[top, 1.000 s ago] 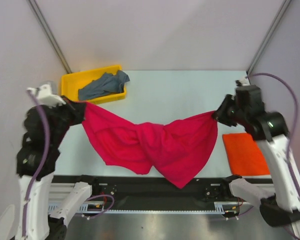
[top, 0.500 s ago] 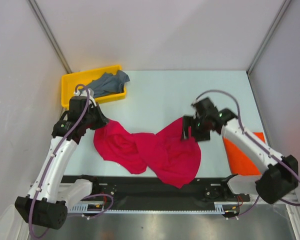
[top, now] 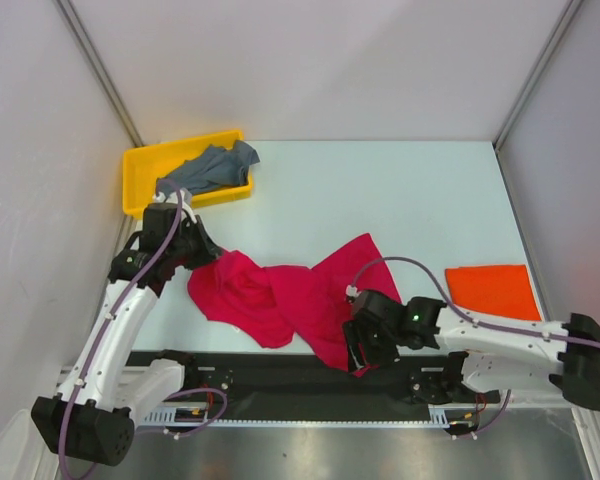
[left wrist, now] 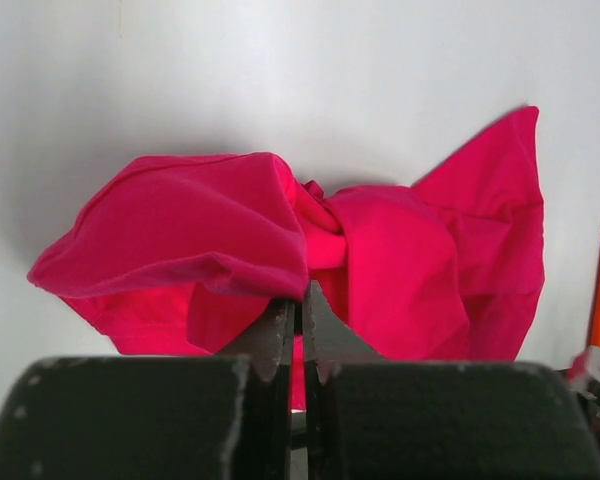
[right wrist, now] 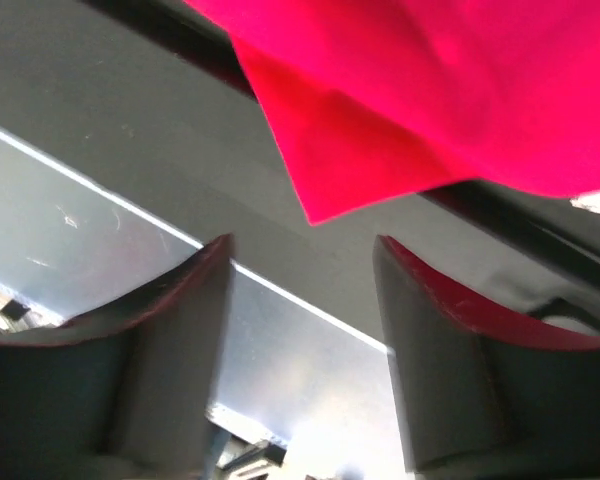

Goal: Fold and stack the t-shirts
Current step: Flatten the tshirt out

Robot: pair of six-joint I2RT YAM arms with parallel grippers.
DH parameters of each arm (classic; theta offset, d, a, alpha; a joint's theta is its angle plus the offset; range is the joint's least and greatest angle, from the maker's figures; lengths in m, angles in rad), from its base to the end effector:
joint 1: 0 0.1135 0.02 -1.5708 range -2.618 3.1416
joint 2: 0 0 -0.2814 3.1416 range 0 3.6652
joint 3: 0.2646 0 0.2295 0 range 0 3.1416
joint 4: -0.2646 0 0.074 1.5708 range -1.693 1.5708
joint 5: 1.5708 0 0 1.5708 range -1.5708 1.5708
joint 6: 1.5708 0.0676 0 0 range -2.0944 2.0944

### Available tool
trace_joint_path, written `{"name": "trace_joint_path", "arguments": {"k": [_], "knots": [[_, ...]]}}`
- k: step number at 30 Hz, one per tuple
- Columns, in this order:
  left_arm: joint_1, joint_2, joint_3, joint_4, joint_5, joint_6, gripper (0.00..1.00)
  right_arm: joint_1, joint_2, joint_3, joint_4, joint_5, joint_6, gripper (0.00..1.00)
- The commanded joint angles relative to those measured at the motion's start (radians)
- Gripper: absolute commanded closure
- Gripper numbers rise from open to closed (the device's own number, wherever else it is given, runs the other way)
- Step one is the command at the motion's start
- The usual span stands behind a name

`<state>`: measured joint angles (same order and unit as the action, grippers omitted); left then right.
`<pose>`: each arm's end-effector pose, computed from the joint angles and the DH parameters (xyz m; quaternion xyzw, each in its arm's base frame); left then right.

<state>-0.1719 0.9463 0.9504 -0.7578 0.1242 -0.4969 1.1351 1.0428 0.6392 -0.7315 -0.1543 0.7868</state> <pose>0.1755 -0.0390 0.3062 -0.1238 0.9079 -0.1839 0.3559 0.0602 0.1539 0.1971 -0.1851 0.9559 0.2197 0.0617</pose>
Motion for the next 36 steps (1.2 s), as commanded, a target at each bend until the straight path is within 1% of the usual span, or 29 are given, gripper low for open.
{"name": "trace_joint_path", "arguments": {"k": [1, 2, 3, 5, 7, 11, 13, 14, 18, 19, 20, 21, 22, 23, 24, 25, 26, 27, 28, 30, 31, 32, 33, 34, 35, 36], "knots": [[-0.002, -0.021, 0.002, 0.018, 0.018, -0.005, 1.00, 0.054, 0.106, 0.010, 0.096, 0.081, 0.020, 0.40], [-0.003, -0.021, 0.002, 0.017, 0.022, -0.003, 1.00, 0.072, 0.135, 0.032, 0.087, 0.100, 0.011, 0.45], [-0.002, -0.021, 0.002, 0.015, 0.022, -0.003, 1.00, 0.087, 0.198, 0.048, 0.077, 0.145, 0.008, 0.46], [-0.002, -0.026, 0.001, 0.015, 0.026, -0.006, 1.00, 0.126, 0.253, 0.074, 0.052, 0.183, -0.020, 0.46], [-0.002, -0.029, 0.001, 0.015, 0.032, -0.011, 1.00, 0.164, 0.320, 0.118, 0.034, 0.219, -0.038, 0.43], [-0.002, -0.034, 0.005, 0.005, 0.025, -0.009, 1.00, 0.184, 0.388, 0.169, 0.001, 0.246, -0.064, 0.45], [-0.003, -0.038, 0.007, 0.000, 0.023, -0.008, 1.00, 0.186, 0.396, 0.183, -0.008, 0.265, -0.063, 0.50], [-0.002, -0.041, 0.005, 0.000, 0.019, -0.006, 1.00, 0.186, 0.398, 0.185, -0.015, 0.271, -0.064, 0.51], [-0.003, -0.046, 0.005, -0.009, 0.011, -0.002, 1.00, 0.178, 0.384, 0.197, -0.054, 0.317, -0.061, 0.74], [-0.002, -0.047, 0.008, -0.011, 0.008, -0.002, 1.00, 0.172, 0.376, 0.203, -0.083, 0.329, -0.060, 0.90], [-0.003, -0.049, 0.011, -0.014, 0.000, 0.000, 1.00, 0.154, 0.353, 0.208, -0.103, 0.364, -0.055, 0.97], [-0.002, -0.052, 0.016, -0.015, 0.000, 0.001, 1.00, 0.141, 0.330, 0.215, -0.127, 0.386, -0.044, 1.00], [-0.001, -0.053, 0.033, -0.018, -0.006, 0.003, 1.00, 0.126, 0.307, 0.227, -0.182, 0.407, -0.041, 1.00], [-0.003, -0.055, 0.042, -0.021, -0.011, 0.004, 1.00, 0.102, 0.281, 0.259, -0.215, 0.456, -0.041, 1.00], [-0.002, -0.057, 0.054, -0.034, -0.026, 0.011, 1.00, 0.047, 0.208, 0.289, -0.250, 0.482, -0.041, 1.00], [-0.001, -0.057, 0.083, -0.041, -0.034, 0.014, 1.00, 0.004, 0.171, 0.319, -0.320, 0.505, -0.056, 1.00], [-0.001, -0.057, 0.099, -0.057, -0.040, 0.015, 1.00, -0.039, 0.127, 0.402, -0.348, 0.534, -0.075, 1.00], [-0.001, -0.057, 0.114, -0.064, -0.052, 0.021, 1.00, -0.155, 0.053, 0.448, -0.367, 0.539, -0.093, 1.00], [-0.003, -0.060, 0.143, -0.070, -0.060, 0.020, 1.00, -0.220, 0.016, 0.491, -0.394, 0.538, -0.153, 1.00], [-0.003, -0.061, 0.171, -0.084, -0.073, 0.023, 1.00, -0.363, -0.039, 0.619, -0.407, 0.495, -0.222, 1.00], [-0.002, -0.063, 0.200, -0.089, -0.087, 0.023, 1.00, -0.491, -0.044, 0.663, -0.417, 0.471, -0.256, 1.00], [-0.003, -0.064, 0.217, -0.101, -0.096, 0.023, 1.00, -0.561, -0.043, 0.694, -0.424, 0.414, -0.326, 1.00], [-0.003, -0.066, 0.237, -0.109, -0.104, 0.024, 1.00, -0.613, -0.041, 0.745, -0.430, 0.391, -0.355, 1.00], [-0.002, -0.064, 0.279, -0.115, -0.121, 0.027, 1.00, -0.708, -0.030, 0.764, -0.442, 0.371, -0.380, 1.00], [-0.003, -0.064, 0.303, -0.130, -0.121, 0.026, 1.00, -0.753, -0.027, 0.780, -0.445, 0.333, -0.432, 1.00], [-0.002, -0.064, 0.329, -0.136, -0.150, 0.029, 1.00, -0.793, -0.024, 0.798, -0.450, 0.317, -0.454, 1.00]]}}
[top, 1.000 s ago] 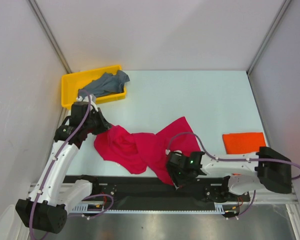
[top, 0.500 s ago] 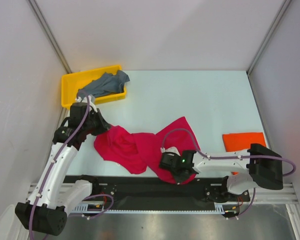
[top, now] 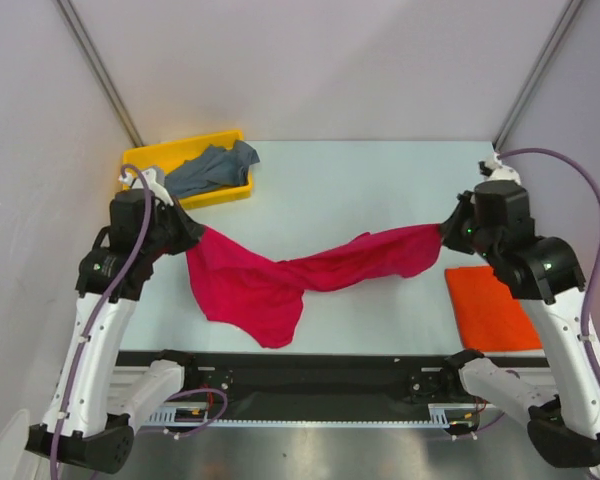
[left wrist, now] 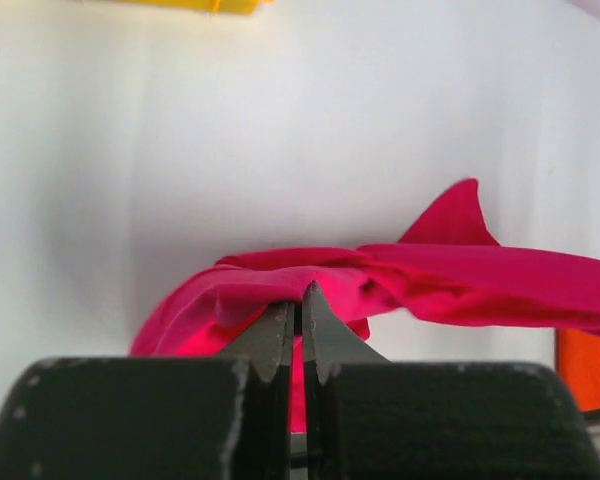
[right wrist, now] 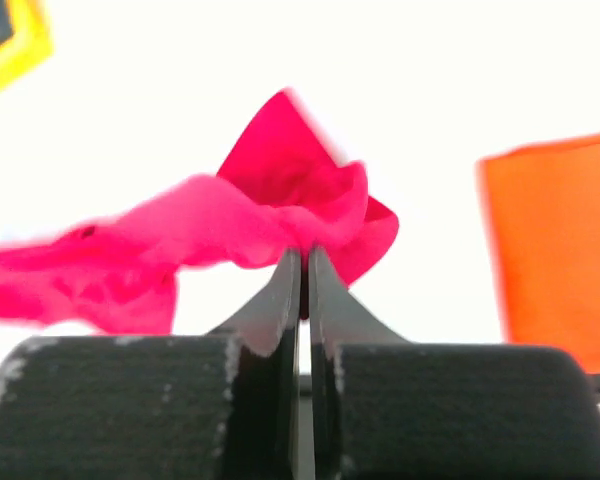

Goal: Fold and stack the t-shirts
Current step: Flatten the tshirt out

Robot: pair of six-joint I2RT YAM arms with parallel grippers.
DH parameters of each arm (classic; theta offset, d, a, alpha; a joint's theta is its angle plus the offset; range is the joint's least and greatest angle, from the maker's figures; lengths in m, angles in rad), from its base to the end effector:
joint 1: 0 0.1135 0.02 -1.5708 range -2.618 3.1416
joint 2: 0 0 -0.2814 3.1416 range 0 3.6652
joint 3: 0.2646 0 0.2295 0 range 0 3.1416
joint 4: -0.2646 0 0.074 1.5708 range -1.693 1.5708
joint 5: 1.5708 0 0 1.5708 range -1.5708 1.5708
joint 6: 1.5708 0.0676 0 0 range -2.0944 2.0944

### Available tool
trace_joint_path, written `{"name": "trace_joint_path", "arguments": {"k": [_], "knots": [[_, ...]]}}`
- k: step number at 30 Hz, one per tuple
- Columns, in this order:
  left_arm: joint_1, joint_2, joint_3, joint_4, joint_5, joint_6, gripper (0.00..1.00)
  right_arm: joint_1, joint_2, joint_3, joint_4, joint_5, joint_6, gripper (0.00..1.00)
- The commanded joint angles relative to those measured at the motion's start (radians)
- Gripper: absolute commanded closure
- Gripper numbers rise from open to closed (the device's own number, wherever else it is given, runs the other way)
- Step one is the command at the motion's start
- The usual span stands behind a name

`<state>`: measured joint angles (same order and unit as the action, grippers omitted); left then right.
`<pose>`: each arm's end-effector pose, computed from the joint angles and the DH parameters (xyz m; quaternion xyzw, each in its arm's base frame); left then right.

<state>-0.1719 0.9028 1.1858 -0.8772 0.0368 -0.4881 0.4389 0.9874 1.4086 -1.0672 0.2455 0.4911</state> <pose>0.1562 -0.0296 0.3747 -0.1305 0.8733 -0.1674 0.4385 0.1464 0.0506 0.4097 0.0778 0.8865 0.1006 0.4449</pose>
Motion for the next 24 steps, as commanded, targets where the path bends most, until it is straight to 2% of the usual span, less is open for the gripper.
{"name": "trace_joint_path", "arguments": {"k": [1, 5, 12, 17, 20, 24], "knots": [[-0.001, -0.022, 0.148, -0.026, -0.084, 0.022, 1.00, -0.177, 0.039, 0.061, -0.123, -0.098, -0.183, 1.00], [0.000, -0.021, 0.285, -0.063, -0.124, 0.022, 1.00, -0.284, 0.059, 0.153, -0.143, -0.152, -0.238, 1.00], [-0.001, -0.051, 0.474, -0.071, -0.169, 0.026, 1.00, -0.289, 0.106, 0.256, -0.157, -0.184, -0.209, 1.00], [-0.001, -0.076, 0.633, -0.130, -0.199, 0.060, 0.99, -0.287, 0.111, 0.472, -0.332, -0.195, -0.185, 1.00], [0.000, -0.125, 0.658, -0.158, -0.226, 0.077, 0.99, -0.289, 0.059, 0.540, -0.404, -0.235, -0.128, 1.00], [-0.001, -0.145, 0.574, -0.140, -0.213, 0.076, 0.99, -0.289, 0.005, 0.413, -0.355, -0.295, -0.071, 1.00]]}}
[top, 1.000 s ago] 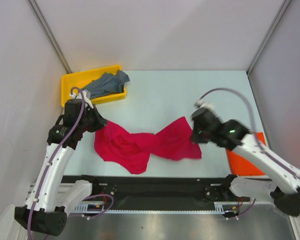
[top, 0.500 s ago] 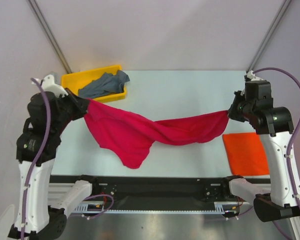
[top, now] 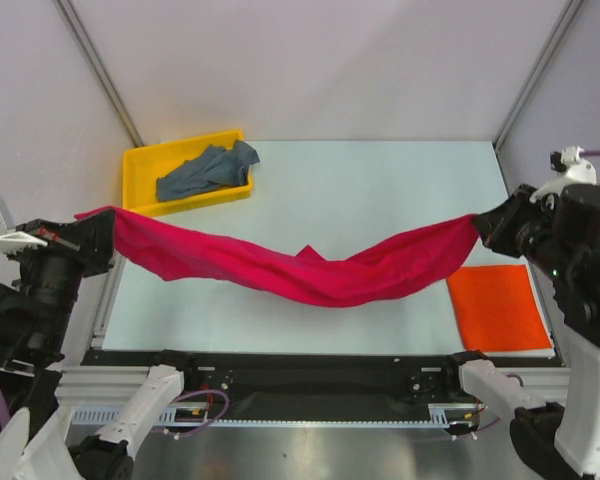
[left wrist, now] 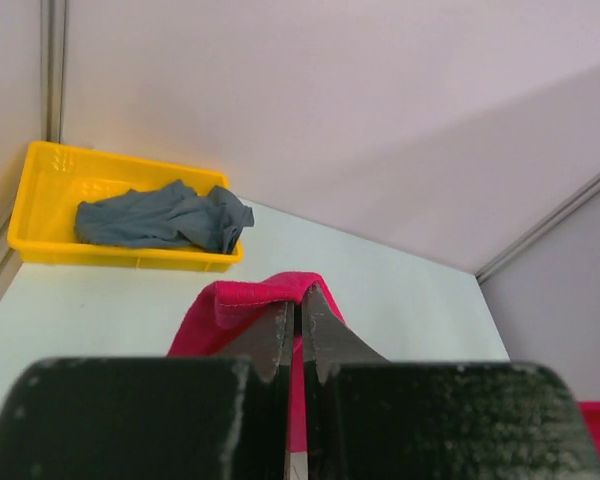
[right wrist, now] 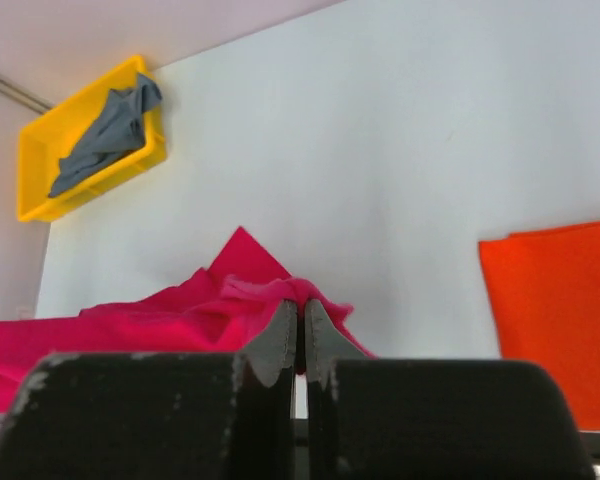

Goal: Fold and stack the t-shirts
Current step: Flatten the tshirt out

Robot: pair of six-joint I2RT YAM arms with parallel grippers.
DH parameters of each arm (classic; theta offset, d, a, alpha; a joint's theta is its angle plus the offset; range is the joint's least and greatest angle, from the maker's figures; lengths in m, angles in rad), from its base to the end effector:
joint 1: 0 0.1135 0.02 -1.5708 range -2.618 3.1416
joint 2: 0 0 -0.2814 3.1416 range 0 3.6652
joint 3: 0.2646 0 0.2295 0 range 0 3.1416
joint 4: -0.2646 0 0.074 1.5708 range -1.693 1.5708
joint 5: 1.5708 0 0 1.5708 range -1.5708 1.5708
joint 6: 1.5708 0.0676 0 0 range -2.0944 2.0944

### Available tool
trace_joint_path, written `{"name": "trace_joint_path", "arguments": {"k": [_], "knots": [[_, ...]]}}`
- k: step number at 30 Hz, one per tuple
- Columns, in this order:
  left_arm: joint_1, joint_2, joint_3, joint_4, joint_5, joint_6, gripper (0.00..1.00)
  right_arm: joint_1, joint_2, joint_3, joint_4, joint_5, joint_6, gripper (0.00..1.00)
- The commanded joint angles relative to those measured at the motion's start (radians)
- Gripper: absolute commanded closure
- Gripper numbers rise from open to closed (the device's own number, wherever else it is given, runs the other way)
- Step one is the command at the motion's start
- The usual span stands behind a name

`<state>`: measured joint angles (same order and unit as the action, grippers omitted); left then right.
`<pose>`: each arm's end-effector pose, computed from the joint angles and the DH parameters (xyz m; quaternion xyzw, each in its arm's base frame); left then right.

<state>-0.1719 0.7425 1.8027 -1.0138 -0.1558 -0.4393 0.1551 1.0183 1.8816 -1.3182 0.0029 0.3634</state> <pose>0.0108 0.0088 0.5329 -0.1475 0.6748 -0.1657 0.7039 0.0967 0.0149 0.4982 0.0890 0.8437 0.1345 0.5121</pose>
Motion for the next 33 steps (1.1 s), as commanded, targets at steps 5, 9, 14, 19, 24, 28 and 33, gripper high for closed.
{"name": "trace_joint_path", "arguments": {"k": [5, 9, 14, 19, 24, 28, 33], "knots": [[0.000, 0.055, -0.285, 0.202, 0.096, -0.002, 1.00, -0.028, 0.108, -0.308, 0.264, -0.032, 0.115, 1.00], [0.000, 0.182, -0.330, 0.311, 0.093, -0.010, 1.00, -0.118, 0.342, -0.293, 0.453, -0.079, 0.163, 0.97], [0.002, 0.371, -0.224, 0.340, 0.059, 0.057, 1.00, -0.193, 0.659, -0.116, 0.496, -0.050, 0.077, 0.79], [0.000, 0.374, -0.347, 0.432, 0.074, 0.062, 1.00, -0.212, 0.919, 0.097, 0.469, -0.090, 0.013, 0.70], [0.002, 0.337, -0.414, 0.457, 0.078, 0.068, 1.00, -0.207, 0.864, 0.079, 0.441, -0.127, -0.024, 0.77], [-0.001, 0.292, -0.538, 0.458, 0.128, 0.030, 1.00, -0.126, 0.694, -0.257, 0.435, -0.230, -0.001, 0.37], [-0.027, 0.181, -0.764, 0.506, 0.196, -0.038, 1.00, 0.122, 0.254, -0.761, 0.581, -0.267, 0.041, 0.22]]}}
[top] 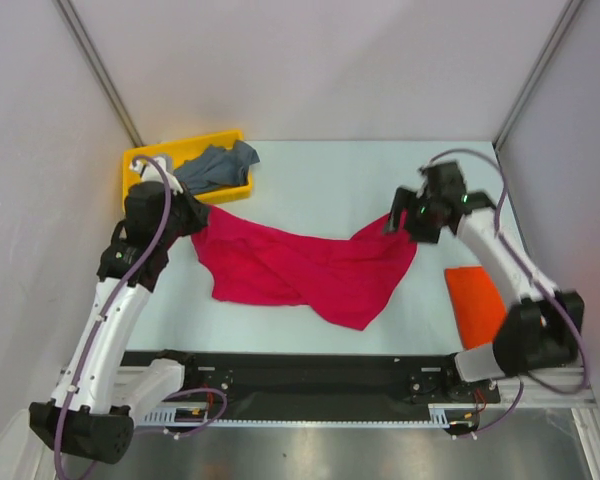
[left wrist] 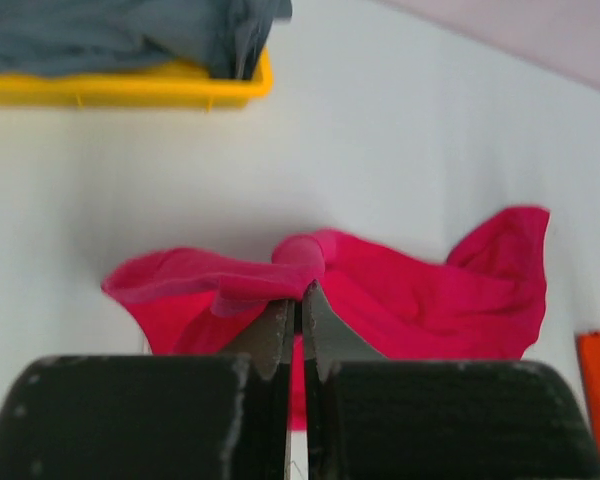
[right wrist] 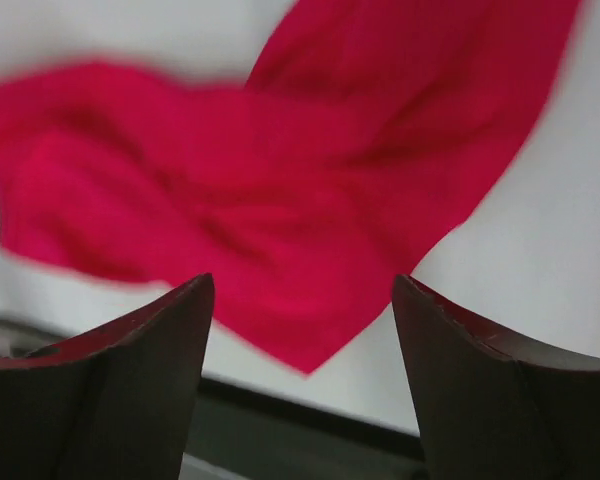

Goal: Fold and stack the t-shirts
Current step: Flatten the tshirt out

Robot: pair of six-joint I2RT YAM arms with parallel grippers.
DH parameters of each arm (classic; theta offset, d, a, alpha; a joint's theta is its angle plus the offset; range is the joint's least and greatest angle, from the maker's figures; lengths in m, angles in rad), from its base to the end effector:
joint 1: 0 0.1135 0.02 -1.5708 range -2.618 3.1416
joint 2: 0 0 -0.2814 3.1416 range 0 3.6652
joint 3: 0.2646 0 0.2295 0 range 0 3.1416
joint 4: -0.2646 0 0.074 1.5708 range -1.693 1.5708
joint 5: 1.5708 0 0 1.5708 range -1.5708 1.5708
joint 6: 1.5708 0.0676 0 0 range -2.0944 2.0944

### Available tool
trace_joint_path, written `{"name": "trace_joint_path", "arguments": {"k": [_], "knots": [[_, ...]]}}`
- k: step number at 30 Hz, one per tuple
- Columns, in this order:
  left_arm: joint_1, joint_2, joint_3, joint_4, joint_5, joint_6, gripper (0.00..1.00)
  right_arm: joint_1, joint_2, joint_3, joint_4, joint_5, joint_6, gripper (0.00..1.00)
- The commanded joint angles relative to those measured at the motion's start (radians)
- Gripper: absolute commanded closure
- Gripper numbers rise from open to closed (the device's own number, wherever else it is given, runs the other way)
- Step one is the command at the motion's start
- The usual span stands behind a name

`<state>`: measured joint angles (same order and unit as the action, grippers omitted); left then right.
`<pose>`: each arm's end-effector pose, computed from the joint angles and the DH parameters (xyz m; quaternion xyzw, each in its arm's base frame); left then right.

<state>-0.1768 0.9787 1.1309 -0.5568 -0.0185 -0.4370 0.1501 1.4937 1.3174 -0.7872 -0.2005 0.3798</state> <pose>0.2000 -0.0345 0.3842 -0.1133 0.8270 -0.1590 0.5272 0.3015 0.0592 0.2991 0.0791 0.9466 0.1701 0.2621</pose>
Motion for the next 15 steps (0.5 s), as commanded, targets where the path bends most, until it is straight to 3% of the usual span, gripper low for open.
{"name": "trace_joint_path", "arguments": {"k": [1, 3, 7, 11, 15], "knots": [[-0.026, -0.078, -0.112, 0.019, 0.054, -0.037, 1.00, 0.158, -0.280, -0.278, 0.061, -0.079, 0.071, 0.20], [-0.033, -0.101, -0.149, -0.008, 0.049, -0.031, 1.00, 0.241, -0.425, -0.470, 0.107, -0.117, 0.125, 0.20], [-0.035, -0.158, -0.241, -0.049, 0.066, -0.043, 1.00, 0.316, -0.584, -0.681, 0.146, -0.158, 0.234, 0.25], [-0.035, -0.178, -0.299, -0.072, 0.097, -0.078, 1.00, 0.336, -0.644, -0.823, 0.236, -0.240, 0.292, 0.32], [-0.035, -0.198, -0.319, -0.086, 0.101, -0.075, 1.00, 0.342, -0.613, -0.899, 0.347, -0.264, 0.317, 0.30]]}}
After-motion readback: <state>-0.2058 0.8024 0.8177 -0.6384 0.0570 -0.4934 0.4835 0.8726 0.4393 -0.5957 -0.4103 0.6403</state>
